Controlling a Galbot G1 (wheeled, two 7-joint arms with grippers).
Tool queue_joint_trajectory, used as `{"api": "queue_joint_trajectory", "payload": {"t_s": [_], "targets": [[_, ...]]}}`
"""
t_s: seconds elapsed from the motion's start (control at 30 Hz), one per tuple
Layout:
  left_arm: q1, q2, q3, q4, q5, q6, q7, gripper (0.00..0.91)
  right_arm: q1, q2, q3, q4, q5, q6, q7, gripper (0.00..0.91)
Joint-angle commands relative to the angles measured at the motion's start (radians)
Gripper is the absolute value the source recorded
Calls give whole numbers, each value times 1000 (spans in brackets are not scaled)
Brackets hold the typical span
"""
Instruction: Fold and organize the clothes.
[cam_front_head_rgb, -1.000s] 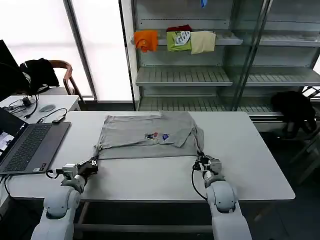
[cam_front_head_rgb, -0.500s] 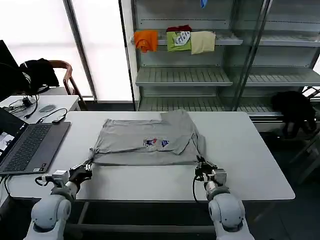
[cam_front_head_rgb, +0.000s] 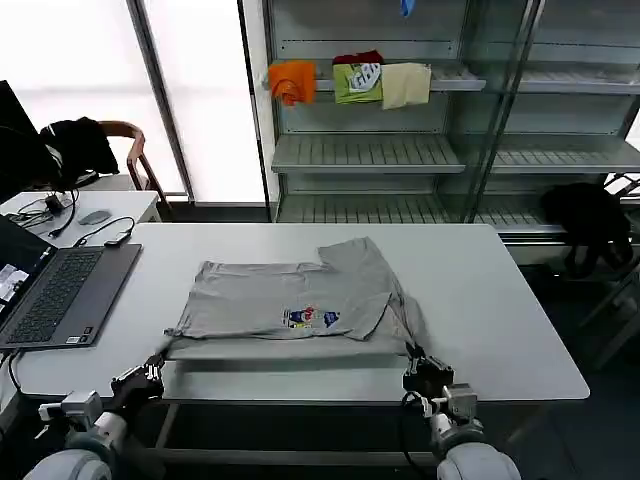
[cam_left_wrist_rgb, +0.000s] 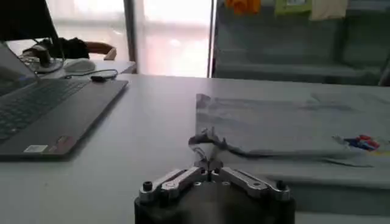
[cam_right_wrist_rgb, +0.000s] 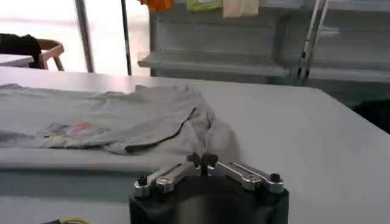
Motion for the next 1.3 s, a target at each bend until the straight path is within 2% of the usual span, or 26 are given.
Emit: {"api": "queue_joint_trajectory", "payload": {"t_s": [0.03, 0.2, 0.53, 0.6, 0.7, 0.77, 0.8, 0.83, 0.9, 1.03, 1.13, 1.3], "targets": [[122, -31, -30, -80, -32, 1, -28, 907, -83, -7, -2, 55, -11, -1, 0, 907], [104, -38, -25, -51, -6, 0, -54, 907, -97, -2, -7, 59, -25, 1, -12, 907], [29, -57, -118, -180, 24, 1, -80, 907, -13, 40, 18, 153, 2, 1, 39, 907], [-52, -40, -103, -175, 20, 1, -77, 907, 51, 43, 13, 140, 0, 0, 44, 907], [-180, 3, -55, -85, -6, 3, -75, 907, 227, 45, -16, 37, 6, -2, 49, 907], [-281, 56, -7, 11, -19, 4, -60, 907, 353, 47, -39, -97, 48, -5, 60, 907], [-300, 68, 11, 50, -29, 4, -57, 907, 374, 47, -41, -117, 57, -5, 64, 907], [-337, 92, 36, 98, -39, 4, -47, 907, 483, 49, -62, -225, 104, -6, 90, 907], [-407, 134, 89, 188, -47, 4, -22, 907, 612, 62, -74, -365, 128, -7, 96, 907], [-548, 189, 188, 343, -40, 5, -7, 907, 766, 107, -74, -616, 112, -6, 84, 907], [-632, 234, 250, 453, -27, 5, 16, 907, 858, 126, -71, -767, 69, -4, 51, 907], [-749, 237, 311, 610, 15, 3, 55, 907, 989, 180, -26, -980, 23, 2, 58, 907]]}}
